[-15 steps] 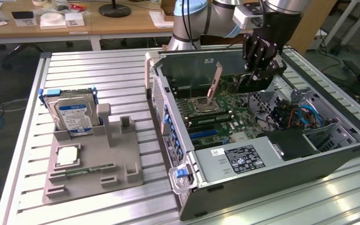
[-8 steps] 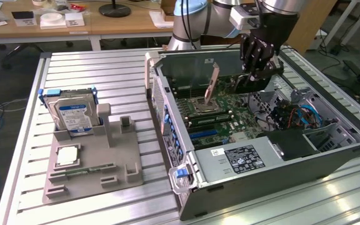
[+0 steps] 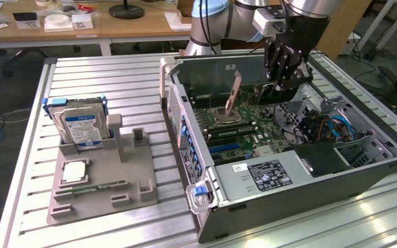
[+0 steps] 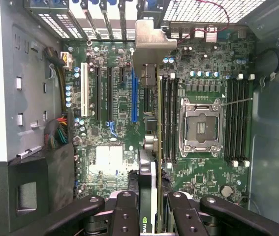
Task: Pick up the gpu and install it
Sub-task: 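Insert the gpu into the slot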
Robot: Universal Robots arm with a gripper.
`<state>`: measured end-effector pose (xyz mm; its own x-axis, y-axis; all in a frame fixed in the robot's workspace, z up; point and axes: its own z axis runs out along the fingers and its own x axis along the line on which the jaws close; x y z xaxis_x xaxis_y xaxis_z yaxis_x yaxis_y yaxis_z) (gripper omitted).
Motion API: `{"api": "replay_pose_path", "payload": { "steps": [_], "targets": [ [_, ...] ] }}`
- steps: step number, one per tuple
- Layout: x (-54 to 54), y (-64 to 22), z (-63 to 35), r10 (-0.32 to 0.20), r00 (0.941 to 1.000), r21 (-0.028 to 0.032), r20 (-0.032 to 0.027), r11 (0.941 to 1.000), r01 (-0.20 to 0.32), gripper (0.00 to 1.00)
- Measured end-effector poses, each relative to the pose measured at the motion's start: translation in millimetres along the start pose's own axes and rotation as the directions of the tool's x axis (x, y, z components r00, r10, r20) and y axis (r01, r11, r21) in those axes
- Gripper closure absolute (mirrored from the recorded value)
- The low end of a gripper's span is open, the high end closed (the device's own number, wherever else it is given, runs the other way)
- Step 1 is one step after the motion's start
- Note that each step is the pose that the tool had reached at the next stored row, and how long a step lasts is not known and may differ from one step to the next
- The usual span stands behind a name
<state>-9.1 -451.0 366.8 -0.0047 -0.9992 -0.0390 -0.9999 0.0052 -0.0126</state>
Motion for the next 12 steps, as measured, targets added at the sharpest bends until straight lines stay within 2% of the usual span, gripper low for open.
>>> {"api": "replay_pose_path", "payload": {
  "steps": [6,12],
  "targets": [
    [1.0,0.6,5.6,0.0,1.0,0.0,0.0001,1.0,0.0,0.73],
    [1.0,0.7,7.2,0.0,1.0,0.0001,0.0002,1.0,0.0,0.73]
  ]
}}
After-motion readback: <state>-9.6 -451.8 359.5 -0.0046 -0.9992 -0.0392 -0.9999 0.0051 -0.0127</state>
